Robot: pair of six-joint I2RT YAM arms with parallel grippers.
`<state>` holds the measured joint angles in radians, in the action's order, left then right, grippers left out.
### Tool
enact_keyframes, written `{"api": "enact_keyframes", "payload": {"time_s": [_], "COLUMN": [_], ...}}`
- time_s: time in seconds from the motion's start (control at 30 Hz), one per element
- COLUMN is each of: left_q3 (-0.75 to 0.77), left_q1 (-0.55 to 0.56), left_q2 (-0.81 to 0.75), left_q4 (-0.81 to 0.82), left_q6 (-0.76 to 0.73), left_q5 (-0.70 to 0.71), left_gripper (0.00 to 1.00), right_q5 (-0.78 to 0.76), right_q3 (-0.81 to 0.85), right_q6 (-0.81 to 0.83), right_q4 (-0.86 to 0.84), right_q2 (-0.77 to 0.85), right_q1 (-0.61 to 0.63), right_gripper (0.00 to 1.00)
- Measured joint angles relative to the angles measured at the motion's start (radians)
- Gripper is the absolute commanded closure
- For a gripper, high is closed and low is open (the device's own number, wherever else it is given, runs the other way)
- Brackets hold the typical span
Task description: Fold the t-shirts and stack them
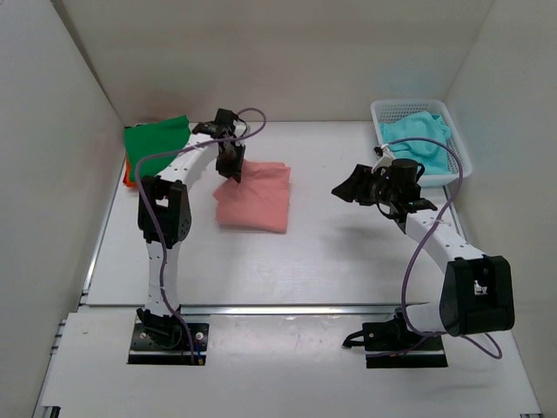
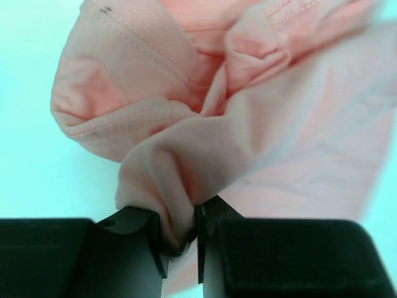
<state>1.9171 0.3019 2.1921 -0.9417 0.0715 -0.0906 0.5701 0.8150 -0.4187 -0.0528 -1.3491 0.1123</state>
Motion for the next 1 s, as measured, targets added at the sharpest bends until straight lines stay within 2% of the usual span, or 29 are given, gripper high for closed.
{"api": "enact_keyframes", "payload": {"time_s": [0.17, 0.4, 0.77, 1.0], "left_q3": [0.221, 0.379, 0.441, 0.476], "left_q1": [-0.058, -0.155, -0.36, -0.476], "left_q2": [-0.002, -0.006, -0.004, 0.023], "left_q4": [-0.056, -0.117, -0.111, -0.053], "left_q6": [-0.039, -0.092, -0.153, -0.167], "left_q5": [0.051, 0.075, 0.08, 0.084], "left_gripper": [1.0, 1.0, 1.0, 1.0], "right_q5": [-0.005, -0.011, -0.011, -0.006], "right_q3": [-0.01, -0.05, -0.051, -0.05], "right_q6": [-0.002, -0.02, -0.05, -0.053], "right_q4": [0.006, 0.013, 0.019, 0.027], "right_q2": [0.048, 0.13, 0.148, 0.1], "right_q1": [0.042, 0.096, 0.105, 0.123], "right_gripper": [0.48, 0.5, 0.52, 0.53]}}
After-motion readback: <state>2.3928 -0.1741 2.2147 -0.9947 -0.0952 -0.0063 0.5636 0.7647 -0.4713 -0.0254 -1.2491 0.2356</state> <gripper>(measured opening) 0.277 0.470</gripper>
